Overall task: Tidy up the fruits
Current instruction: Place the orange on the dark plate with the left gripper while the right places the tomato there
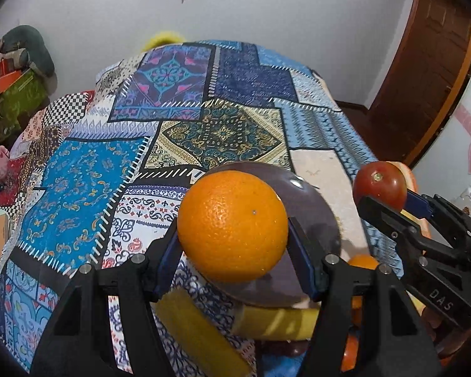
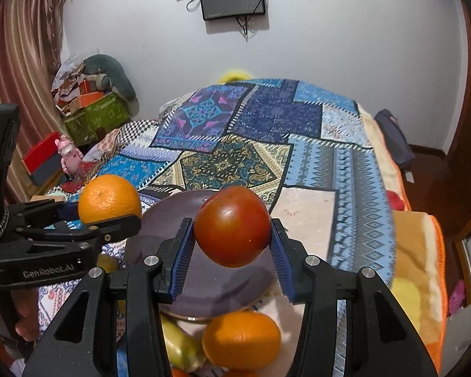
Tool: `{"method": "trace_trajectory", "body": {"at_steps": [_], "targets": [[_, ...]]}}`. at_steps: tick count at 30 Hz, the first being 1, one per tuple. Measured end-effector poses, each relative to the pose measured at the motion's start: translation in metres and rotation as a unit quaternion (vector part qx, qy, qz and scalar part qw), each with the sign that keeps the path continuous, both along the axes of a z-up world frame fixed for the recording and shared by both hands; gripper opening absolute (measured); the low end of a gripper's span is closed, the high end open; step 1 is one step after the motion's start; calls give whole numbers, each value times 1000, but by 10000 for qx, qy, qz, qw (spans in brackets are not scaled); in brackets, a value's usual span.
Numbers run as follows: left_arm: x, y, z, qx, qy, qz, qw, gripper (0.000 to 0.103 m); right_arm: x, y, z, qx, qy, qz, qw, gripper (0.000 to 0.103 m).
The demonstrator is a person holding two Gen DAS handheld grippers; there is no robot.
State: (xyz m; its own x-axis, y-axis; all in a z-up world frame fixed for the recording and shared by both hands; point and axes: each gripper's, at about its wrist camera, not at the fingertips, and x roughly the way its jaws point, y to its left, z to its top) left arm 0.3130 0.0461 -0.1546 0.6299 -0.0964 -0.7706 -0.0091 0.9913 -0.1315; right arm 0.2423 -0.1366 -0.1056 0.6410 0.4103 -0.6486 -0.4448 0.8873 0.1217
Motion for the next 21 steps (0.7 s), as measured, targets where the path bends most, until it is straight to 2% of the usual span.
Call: {"method": "trace_trajectory", "body": {"at_steps": [5, 13, 21], "targets": [[18, -2, -14, 127, 213, -101, 9996, 63, 17, 12, -10, -172, 175, 162, 9996, 44], [45, -1, -34, 176, 668, -183, 9974, 63, 43, 19, -30, -361, 702, 372, 9962, 44], [58, -3, -47, 320, 939, -342, 9945, 63, 60, 25, -47, -731, 1173, 700, 9879, 44]]}}
